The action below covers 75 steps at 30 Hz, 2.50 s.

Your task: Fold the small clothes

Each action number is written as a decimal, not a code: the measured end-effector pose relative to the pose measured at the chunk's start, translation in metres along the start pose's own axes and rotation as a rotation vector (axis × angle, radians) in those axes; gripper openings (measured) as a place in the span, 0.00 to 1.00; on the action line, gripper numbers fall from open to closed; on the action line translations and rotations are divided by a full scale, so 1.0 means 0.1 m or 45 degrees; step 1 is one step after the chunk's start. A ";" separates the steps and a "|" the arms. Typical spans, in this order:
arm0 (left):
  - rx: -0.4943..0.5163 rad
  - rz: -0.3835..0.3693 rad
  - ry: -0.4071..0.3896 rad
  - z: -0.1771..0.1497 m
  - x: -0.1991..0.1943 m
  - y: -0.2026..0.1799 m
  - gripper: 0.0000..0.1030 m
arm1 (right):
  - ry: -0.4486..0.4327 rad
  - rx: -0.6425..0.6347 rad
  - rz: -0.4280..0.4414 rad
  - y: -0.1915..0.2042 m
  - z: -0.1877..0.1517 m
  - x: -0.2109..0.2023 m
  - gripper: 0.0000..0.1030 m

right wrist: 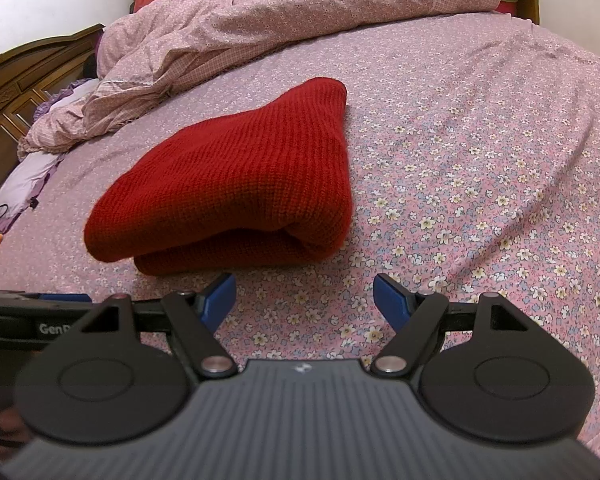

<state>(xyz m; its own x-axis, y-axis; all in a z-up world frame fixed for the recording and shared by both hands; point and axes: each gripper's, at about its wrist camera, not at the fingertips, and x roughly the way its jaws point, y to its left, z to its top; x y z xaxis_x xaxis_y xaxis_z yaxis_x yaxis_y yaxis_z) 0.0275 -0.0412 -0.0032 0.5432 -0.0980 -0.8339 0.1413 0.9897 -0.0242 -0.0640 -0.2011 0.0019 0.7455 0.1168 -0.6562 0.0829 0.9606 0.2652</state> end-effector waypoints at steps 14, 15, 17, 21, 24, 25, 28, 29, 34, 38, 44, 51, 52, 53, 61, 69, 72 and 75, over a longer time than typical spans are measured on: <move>0.000 0.000 0.001 0.00 0.00 0.00 0.97 | 0.000 0.000 -0.001 0.00 0.00 0.00 0.75; 0.000 0.000 0.001 0.00 0.00 0.00 0.97 | 0.000 0.000 -0.001 0.00 0.00 0.00 0.75; 0.000 0.000 0.001 0.00 0.00 0.00 0.97 | 0.001 0.000 -0.001 0.00 0.00 0.00 0.75; 0.000 0.000 0.001 0.00 0.00 0.00 0.97 | 0.001 0.000 -0.001 0.01 0.00 0.00 0.75; 0.000 0.000 0.001 0.00 0.00 0.00 0.97 | 0.000 0.000 -0.001 0.01 0.00 0.00 0.75; 0.000 0.000 0.001 0.00 0.00 0.00 0.97 | 0.000 0.000 -0.001 0.01 0.00 0.00 0.75; 0.000 0.000 0.001 0.00 0.00 0.00 0.97 | 0.001 0.000 -0.001 0.01 0.00 0.00 0.75; 0.000 0.000 0.001 0.00 0.00 0.00 0.97 | 0.000 0.000 -0.001 0.01 0.00 0.00 0.75; 0.000 0.000 0.001 0.00 0.00 0.00 0.97 | 0.000 0.000 -0.001 0.01 0.00 0.00 0.75; 0.000 0.000 0.001 0.00 0.00 0.00 0.97 | 0.000 0.000 -0.001 0.01 0.00 0.00 0.75; 0.000 0.000 0.001 0.00 0.00 0.00 0.97 | -0.001 -0.002 -0.002 0.01 0.00 -0.01 0.75; 0.001 0.000 0.001 0.00 0.00 0.00 0.97 | -0.001 -0.002 -0.002 0.01 -0.01 -0.01 0.75; 0.001 0.001 0.001 0.00 0.00 0.00 0.97 | -0.001 -0.002 -0.002 0.01 0.00 -0.01 0.75; 0.001 0.001 0.001 0.00 0.00 0.00 0.97 | -0.001 -0.002 -0.002 0.01 0.00 -0.01 0.75; 0.002 0.001 0.001 0.00 0.00 0.00 0.97 | -0.001 -0.003 -0.002 0.01 0.00 -0.01 0.75; 0.003 0.001 -0.005 0.01 -0.01 -0.01 0.97 | 0.000 -0.004 -0.003 0.01 -0.01 -0.01 0.75; 0.001 -0.001 -0.007 0.02 -0.01 0.01 0.97 | 0.000 -0.005 -0.002 0.01 -0.01 -0.01 0.75; -0.025 0.012 -0.012 0.03 -0.03 0.07 0.97 | -0.008 -0.002 -0.009 -0.01 0.02 0.01 0.75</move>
<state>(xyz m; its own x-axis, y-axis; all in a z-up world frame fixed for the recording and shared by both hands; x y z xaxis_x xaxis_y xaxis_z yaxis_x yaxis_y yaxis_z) 0.0290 -0.0345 0.0004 0.5525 -0.0894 -0.8287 0.1198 0.9924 -0.0272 -0.0623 -0.2025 0.0028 0.7489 0.1085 -0.6537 0.0869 0.9619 0.2592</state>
